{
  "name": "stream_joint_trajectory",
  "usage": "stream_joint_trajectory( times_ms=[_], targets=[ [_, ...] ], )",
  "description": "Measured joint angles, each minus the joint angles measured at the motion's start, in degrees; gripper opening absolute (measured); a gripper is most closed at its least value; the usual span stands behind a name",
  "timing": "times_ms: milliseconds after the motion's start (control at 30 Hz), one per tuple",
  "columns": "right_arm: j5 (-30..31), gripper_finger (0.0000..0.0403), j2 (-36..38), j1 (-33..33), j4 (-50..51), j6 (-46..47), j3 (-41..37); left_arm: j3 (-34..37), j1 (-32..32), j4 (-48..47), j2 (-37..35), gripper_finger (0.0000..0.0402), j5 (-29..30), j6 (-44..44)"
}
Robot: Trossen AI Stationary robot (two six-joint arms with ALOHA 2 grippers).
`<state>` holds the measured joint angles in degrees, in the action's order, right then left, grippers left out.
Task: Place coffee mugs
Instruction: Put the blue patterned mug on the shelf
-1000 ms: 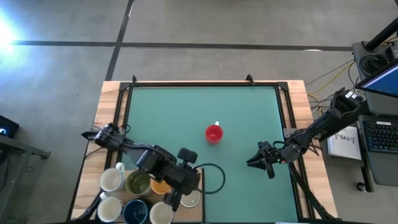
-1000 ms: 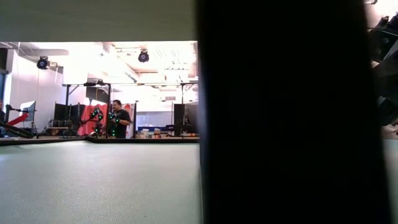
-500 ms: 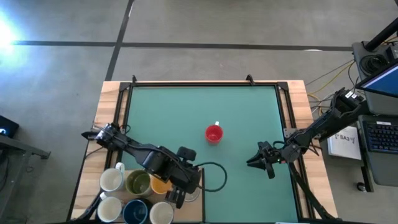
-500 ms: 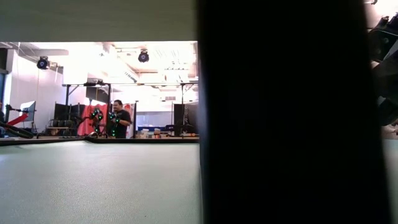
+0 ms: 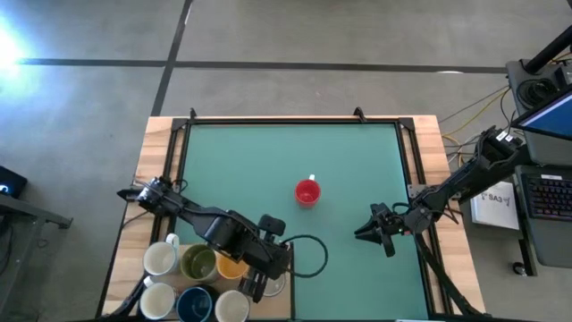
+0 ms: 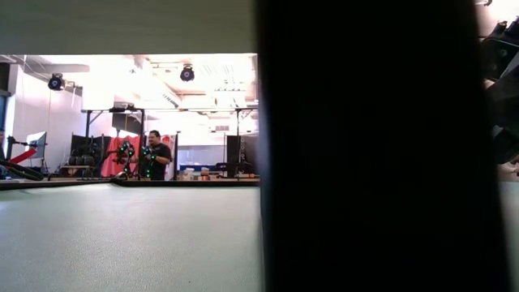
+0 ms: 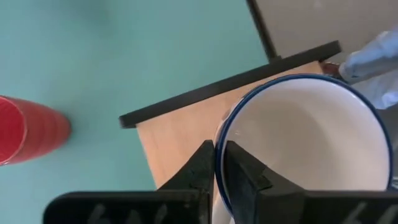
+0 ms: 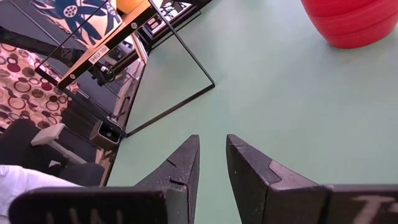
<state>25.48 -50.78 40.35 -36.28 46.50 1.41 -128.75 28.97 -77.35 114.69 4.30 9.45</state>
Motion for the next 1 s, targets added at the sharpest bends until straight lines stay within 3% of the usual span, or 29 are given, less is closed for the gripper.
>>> stream_joint_trajectory(
  times_ms=[467, 1000],
  targets=[
    [0.02, 0.0068, 0.02, 0.00, -0.01, 0.00, 0.00, 0.02, 0.51, 5.49, 0.02, 0.0009, -5.15, 2.27],
    [0.02, 0.0068, 0.02, 0.00, -0.01, 0.00, -0.01, 0.02, 2.54, 6.82, 1.37, 0.0010, -6.37, 6.12]
  ],
)
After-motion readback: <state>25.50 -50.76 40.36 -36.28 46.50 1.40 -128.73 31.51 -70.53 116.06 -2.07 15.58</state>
